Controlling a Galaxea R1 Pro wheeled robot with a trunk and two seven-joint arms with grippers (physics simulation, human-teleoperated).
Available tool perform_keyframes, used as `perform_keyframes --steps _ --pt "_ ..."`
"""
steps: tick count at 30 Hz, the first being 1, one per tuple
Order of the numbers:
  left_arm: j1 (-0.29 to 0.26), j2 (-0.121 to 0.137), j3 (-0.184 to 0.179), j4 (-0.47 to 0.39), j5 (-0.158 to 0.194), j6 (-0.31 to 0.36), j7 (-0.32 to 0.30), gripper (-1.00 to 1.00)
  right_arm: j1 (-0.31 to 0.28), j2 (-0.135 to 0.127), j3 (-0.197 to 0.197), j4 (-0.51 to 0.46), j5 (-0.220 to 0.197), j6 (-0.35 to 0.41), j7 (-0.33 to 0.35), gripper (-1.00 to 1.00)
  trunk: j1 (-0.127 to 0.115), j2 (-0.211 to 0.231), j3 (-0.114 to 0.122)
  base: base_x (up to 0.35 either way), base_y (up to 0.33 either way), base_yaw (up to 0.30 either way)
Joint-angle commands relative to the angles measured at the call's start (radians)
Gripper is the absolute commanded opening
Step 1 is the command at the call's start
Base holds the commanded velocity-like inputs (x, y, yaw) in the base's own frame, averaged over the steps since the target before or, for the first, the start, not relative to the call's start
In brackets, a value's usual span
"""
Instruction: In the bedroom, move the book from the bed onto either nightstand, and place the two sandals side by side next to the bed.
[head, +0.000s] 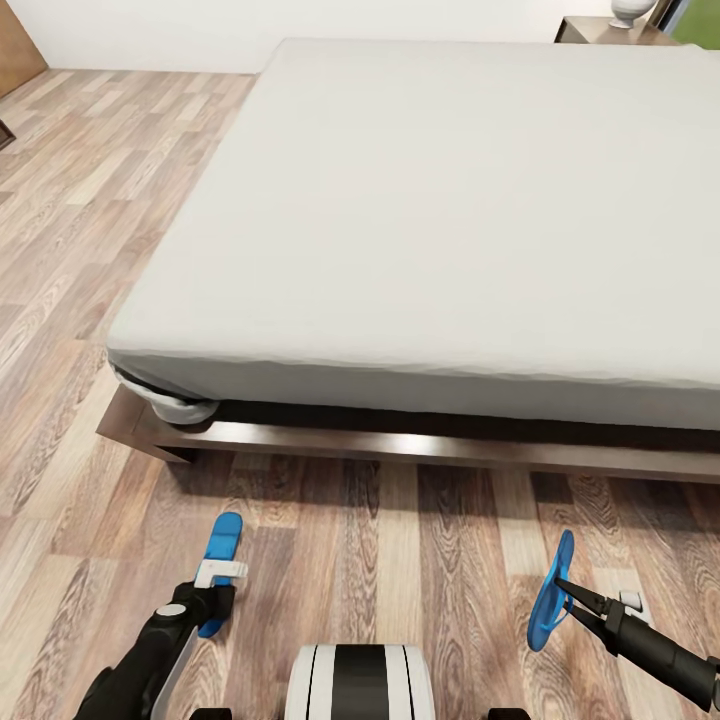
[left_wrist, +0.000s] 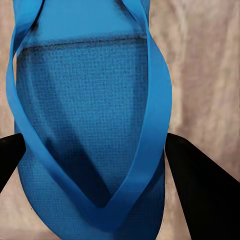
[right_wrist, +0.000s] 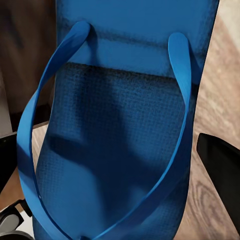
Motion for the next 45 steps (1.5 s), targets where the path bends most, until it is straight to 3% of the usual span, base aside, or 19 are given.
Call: perform_keyframes --steps 1,6,12,24,38,45 --pt "0.0 0.0 0.008 -0.002 -0.009 0.004 -0.003 -1.0 -0.001 -0.001 0.007 0.0 -0.01 0.009 0.002 -1.0 0.0 0.0 -0.001 0.0 0.0 0.0" --pt "0.0 0.0 0.028 -0.002 -0.009 -0.009 -0.004 -1.0 -0.001 -0.001 0.007 0.0 -0.01 0.009 0.003 -1.0 0.0 0.0 -0.001 0.0 0.0 0.0" --pt "0.001 -0.001 0.046 -0.002 -0.008 -0.082 -0.003 -1.0 -0.001 -0.001 0.007 0.0 -0.01 0.009 0.003 -1.0 0.0 0.0 -0.001 0.0 0.0 0.0" --pt "0.002 0.0 0.049 -0.002 -0.005 -0.092 -0.005 -1.0 -0.001 -0.001 0.008 0.0 -0.01 0.009 0.003 -1.0 0.0 0.0 -0.001 0.0 0.0 0.0" --pt "0.002 -0.002 0.048 -0.002 -0.005 -0.09 -0.004 -1.0 -0.001 0.0 0.008 0.0 -0.01 0.009 0.002 -1.0 0.006 -0.004 -0.055 0.0 0.0 0.0" --pt "0.003 -0.002 0.048 -0.002 -0.006 -0.097 -0.006 -1.0 -0.001 0.0 0.008 0.0 -0.01 0.009 0.002 -1.0 0.006 -0.004 -0.055 0.0 0.0 0.0"
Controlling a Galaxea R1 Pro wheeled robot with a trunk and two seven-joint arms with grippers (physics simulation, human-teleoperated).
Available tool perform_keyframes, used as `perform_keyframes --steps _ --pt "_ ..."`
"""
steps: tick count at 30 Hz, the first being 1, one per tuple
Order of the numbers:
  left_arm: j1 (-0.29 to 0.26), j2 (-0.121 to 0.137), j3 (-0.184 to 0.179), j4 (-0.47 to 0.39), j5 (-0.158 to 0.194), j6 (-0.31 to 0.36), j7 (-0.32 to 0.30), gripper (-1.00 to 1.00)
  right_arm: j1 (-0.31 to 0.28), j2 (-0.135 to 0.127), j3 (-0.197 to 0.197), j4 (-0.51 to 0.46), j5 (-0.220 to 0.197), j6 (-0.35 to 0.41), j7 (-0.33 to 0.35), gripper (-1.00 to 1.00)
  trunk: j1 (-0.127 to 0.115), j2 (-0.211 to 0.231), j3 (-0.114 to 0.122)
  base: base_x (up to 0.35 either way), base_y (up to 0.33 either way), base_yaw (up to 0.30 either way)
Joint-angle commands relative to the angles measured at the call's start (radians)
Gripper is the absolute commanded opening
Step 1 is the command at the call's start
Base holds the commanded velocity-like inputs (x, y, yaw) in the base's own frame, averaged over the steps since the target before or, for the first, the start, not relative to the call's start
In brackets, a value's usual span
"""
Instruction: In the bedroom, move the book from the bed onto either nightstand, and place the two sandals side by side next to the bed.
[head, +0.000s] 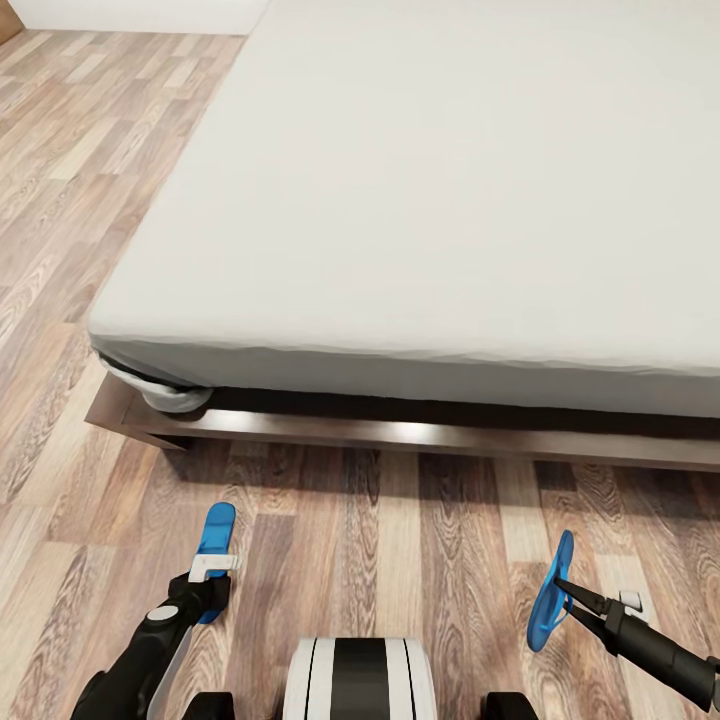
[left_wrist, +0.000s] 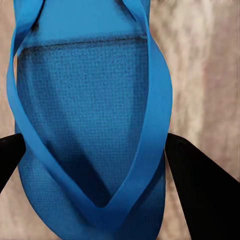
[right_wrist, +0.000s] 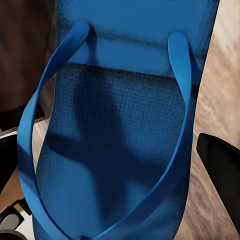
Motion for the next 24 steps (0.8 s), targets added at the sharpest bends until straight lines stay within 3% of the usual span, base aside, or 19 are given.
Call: perform_keyframes --steps 1,7,24 --pt "0.001 0.0 0.002 -0.002 -0.01 0.001 -0.003 -1.0 -0.001 -0.001 0.007 0.0 -0.01 0.009 0.002 -1.0 0.0 0.0 -0.001 0.0 0.0 0.0" --pt "0.004 0.0 0.001 -0.001 -0.008 -0.071 -0.002 -1.0 -0.001 -0.001 0.008 0.0 -0.01 0.009 0.002 -1.0 0.0 0.0 -0.001 0.0 0.0 0.0" --pt "0.006 0.0 0.0 -0.002 -0.008 -0.075 -0.001 -1.0 -0.001 -0.001 0.008 0.0 -0.01 0.009 0.002 -1.0 0.0 0.0 -0.001 0.0 0.0 0.0"
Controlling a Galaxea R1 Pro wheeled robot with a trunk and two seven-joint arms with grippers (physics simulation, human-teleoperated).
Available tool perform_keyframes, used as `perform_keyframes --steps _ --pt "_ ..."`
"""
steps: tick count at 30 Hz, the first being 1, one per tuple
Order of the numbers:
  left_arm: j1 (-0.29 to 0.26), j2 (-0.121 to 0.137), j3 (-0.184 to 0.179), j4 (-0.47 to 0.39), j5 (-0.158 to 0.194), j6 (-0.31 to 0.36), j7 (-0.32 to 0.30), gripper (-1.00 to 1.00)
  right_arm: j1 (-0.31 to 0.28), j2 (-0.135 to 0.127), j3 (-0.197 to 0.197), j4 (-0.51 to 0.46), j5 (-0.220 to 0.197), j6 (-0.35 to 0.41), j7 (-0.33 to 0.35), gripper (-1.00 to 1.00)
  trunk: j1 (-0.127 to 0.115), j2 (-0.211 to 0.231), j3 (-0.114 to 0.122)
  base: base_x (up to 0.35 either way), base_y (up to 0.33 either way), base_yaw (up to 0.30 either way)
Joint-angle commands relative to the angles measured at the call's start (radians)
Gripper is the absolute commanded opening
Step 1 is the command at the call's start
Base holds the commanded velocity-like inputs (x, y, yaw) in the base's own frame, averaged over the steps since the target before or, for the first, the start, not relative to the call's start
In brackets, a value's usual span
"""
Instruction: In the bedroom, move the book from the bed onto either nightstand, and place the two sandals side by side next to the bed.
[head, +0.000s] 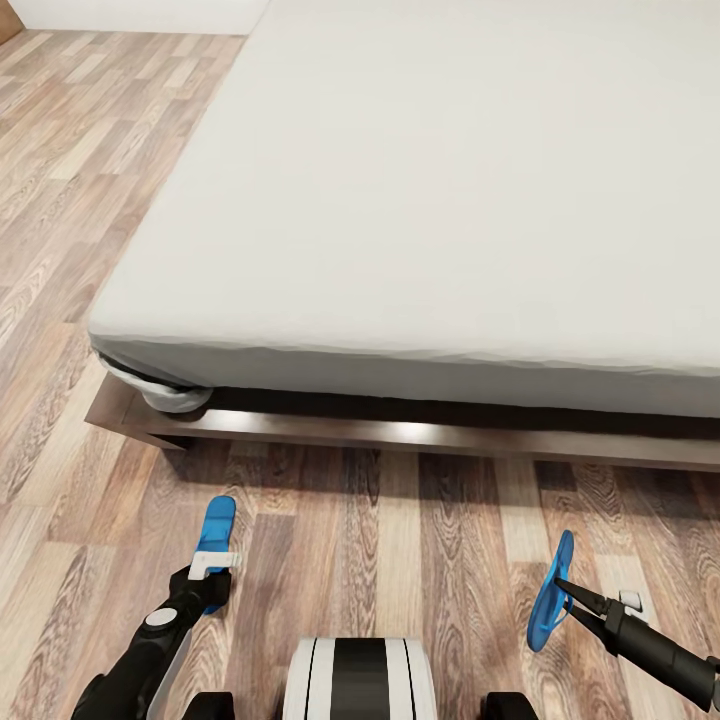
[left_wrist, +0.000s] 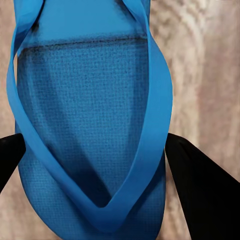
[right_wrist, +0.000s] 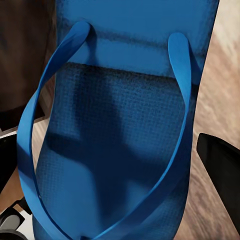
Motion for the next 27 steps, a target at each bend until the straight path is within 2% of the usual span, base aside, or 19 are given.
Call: perform_keyframes --steps 1,14,23,27 --pt "0.0 0.0 0.002 -0.002 -0.009 0.006 -0.003 -1.0 -0.001 -0.001 0.007 0.0 -0.011 0.009 0.002 -1.0 0.0 0.0 -0.001 0.0 0.0 0.0" --pt "0.0 0.0 0.002 -0.002 -0.01 0.008 -0.003 -1.0 -0.001 -0.001 0.006 -0.001 -0.011 0.009 0.002 -1.0 0.0 0.0 -0.001 0.092 0.062 0.0" --pt "0.0 0.0 0.002 -0.002 -0.011 0.008 -0.003 -1.0 -0.001 -0.002 0.006 -0.001 -0.011 0.009 0.002 -1.0 0.0 0.0 -0.001 0.012 0.008 0.0" --pt "0.0 0.0 0.001 -0.002 -0.011 0.009 -0.002 -1.0 -0.001 -0.001 0.006 -0.001 -0.011 0.009 0.002 -1.0 0.002 -0.001 -0.016 0.0 0.0 0.0"
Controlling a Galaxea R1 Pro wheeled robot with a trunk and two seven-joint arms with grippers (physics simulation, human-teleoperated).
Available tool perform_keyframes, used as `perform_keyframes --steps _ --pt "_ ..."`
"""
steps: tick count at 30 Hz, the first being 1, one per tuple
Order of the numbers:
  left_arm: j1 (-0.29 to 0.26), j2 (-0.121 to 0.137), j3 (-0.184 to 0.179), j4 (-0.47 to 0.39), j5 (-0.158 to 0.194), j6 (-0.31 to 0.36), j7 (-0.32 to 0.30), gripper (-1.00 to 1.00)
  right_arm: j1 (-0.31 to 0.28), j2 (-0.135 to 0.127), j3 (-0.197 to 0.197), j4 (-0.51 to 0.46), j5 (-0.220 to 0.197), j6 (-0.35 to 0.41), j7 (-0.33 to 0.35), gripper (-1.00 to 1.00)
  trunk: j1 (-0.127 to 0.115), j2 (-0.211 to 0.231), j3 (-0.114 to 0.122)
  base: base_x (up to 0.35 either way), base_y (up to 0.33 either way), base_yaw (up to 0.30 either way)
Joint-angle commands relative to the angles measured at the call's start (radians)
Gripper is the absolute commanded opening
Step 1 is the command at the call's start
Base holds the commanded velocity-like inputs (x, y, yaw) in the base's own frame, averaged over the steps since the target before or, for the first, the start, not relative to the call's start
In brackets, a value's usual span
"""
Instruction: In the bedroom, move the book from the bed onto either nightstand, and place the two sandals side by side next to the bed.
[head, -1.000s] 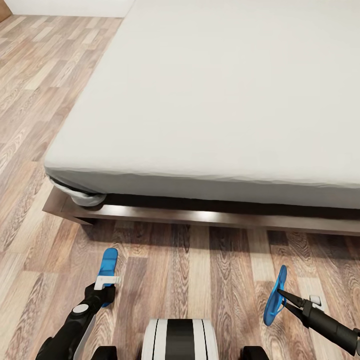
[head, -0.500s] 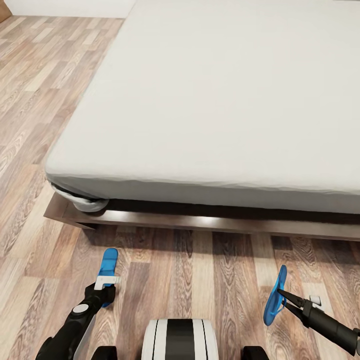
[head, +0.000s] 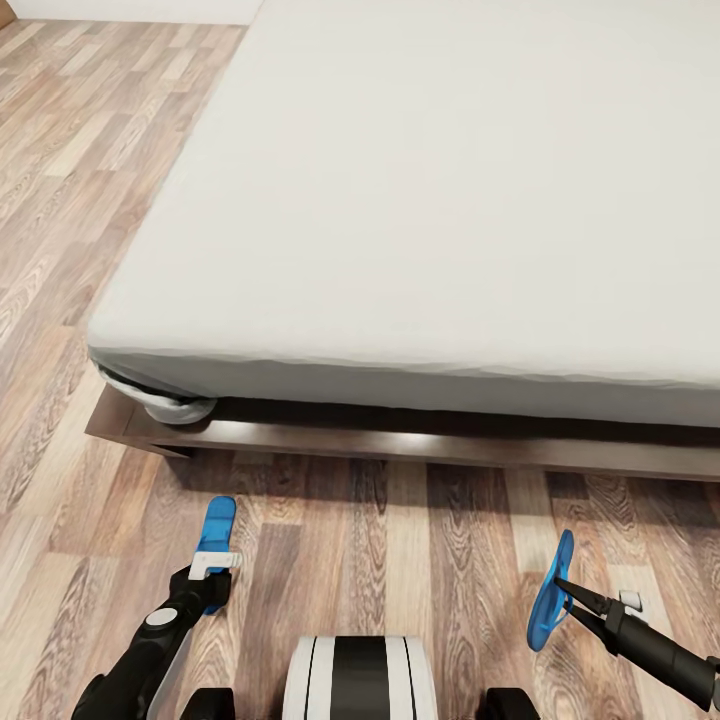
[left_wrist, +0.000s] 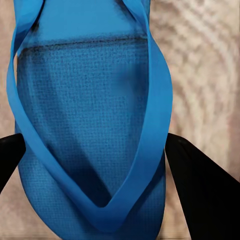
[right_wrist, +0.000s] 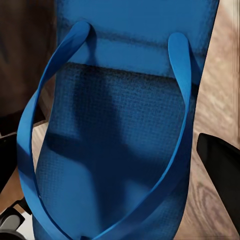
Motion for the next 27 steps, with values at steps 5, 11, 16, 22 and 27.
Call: perform_keyframes --steps 5,11,16,22,27 --pt "0.0 -0.001 0.002 -0.002 -0.01 0.005 -0.003 -1.0 -0.001 -0.001 0.007 0.0 -0.011 0.009 0.002 -1.0 0.0 0.0 -0.001 0.0 0.0 0.0" --pt "0.0 0.0 0.002 -0.002 -0.01 0.005 -0.003 -1.0 -0.001 -0.001 0.007 0.0 -0.011 0.009 0.004 -1.0 0.0 0.0 -0.001 0.0 0.0 0.0" --pt "0.0 -0.001 0.002 -0.002 -0.01 0.006 -0.002 -1.0 -0.001 -0.001 0.007 0.0 -0.011 0.009 0.006 -1.0 0.002 -0.001 -0.016 0.0 0.0 0.0" --pt "0.0 0.0 0.002 -0.002 -0.01 0.006 -0.002 -1.0 -0.001 -0.001 0.007 0.0 -0.011 0.008 0.007 -1.0 0.002 -0.001 -0.016 0.0 0.0 0.0" --pt "0.0 -0.001 0.002 -0.002 -0.01 0.006 -0.002 -1.0 -0.001 -0.001 0.007 0.0 -0.011 0.008 0.008 -1.0 0.002 -0.001 -0.016 0.0 0.0 0.0"
